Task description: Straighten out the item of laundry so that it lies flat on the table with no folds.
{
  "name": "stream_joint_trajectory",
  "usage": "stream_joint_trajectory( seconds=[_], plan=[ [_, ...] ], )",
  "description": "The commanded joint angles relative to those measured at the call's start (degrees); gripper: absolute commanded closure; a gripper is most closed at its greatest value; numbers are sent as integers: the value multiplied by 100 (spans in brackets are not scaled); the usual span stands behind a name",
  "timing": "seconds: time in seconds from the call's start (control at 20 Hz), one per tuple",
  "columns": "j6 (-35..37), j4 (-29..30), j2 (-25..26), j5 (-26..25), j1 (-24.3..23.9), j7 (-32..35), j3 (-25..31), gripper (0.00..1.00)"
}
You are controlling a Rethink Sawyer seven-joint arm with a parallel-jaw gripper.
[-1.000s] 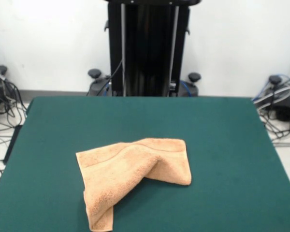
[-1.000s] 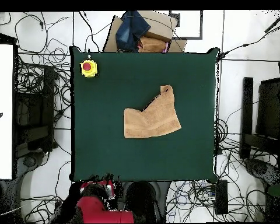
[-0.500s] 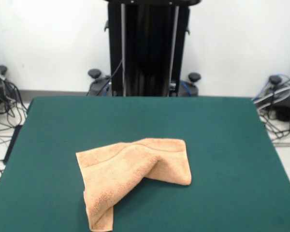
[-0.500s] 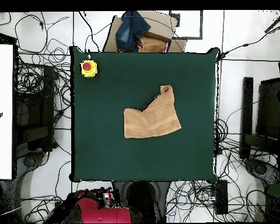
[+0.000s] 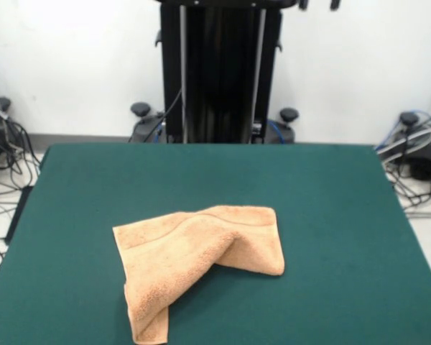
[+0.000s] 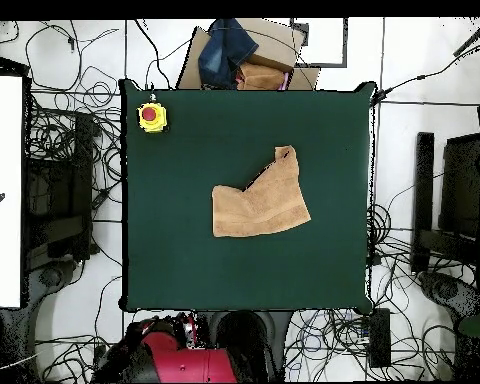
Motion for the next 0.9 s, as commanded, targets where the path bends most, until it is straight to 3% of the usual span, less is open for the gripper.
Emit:
stream_joint_trajectory(
  seconds=[0.05,0.2,0.45,0.75,0.9],
  plan=[
    [-1593,524,1813,-269,-14,1277,-24,0],
    [-1702,483,2031,-225,37,1198,-91,0],
    [-2555,324,2911,-247,124,1203,-234,0],
    [-2658,150,3176,-176,199,1050,-342,0],
    [-3136,-104,3712,-219,238,1075,-409,0]
  ],
)
